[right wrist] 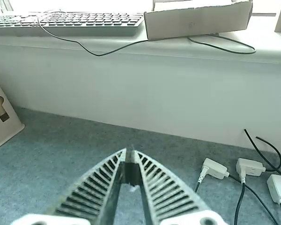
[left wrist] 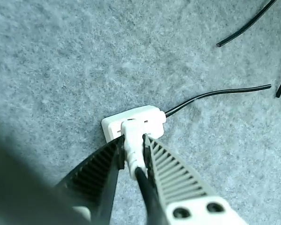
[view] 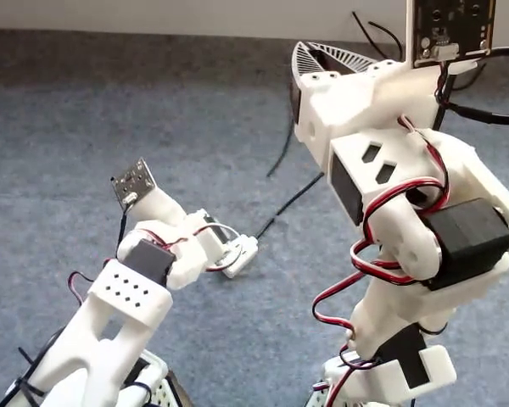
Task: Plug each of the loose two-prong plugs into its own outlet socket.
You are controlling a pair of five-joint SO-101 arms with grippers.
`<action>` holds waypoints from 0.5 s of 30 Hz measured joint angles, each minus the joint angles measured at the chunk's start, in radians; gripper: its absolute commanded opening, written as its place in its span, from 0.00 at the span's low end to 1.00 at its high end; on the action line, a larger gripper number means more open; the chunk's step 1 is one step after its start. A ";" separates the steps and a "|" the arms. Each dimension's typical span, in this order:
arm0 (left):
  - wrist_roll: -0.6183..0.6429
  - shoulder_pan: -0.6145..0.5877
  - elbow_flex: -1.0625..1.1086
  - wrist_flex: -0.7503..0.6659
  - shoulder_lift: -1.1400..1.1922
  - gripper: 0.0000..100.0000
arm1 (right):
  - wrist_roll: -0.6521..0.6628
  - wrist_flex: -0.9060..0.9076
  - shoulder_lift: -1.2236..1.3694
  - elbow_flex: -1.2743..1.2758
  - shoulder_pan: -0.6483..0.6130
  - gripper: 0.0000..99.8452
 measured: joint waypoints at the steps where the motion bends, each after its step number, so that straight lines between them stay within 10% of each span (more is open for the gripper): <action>1: 0.000 0.005 0.009 0.000 0.000 0.01 | 0.000 0.000 0.000 0.000 0.000 0.01; 15: 0.002 0.074 0.133 -0.127 0.000 0.01 | 0.000 0.000 0.000 0.000 0.000 0.01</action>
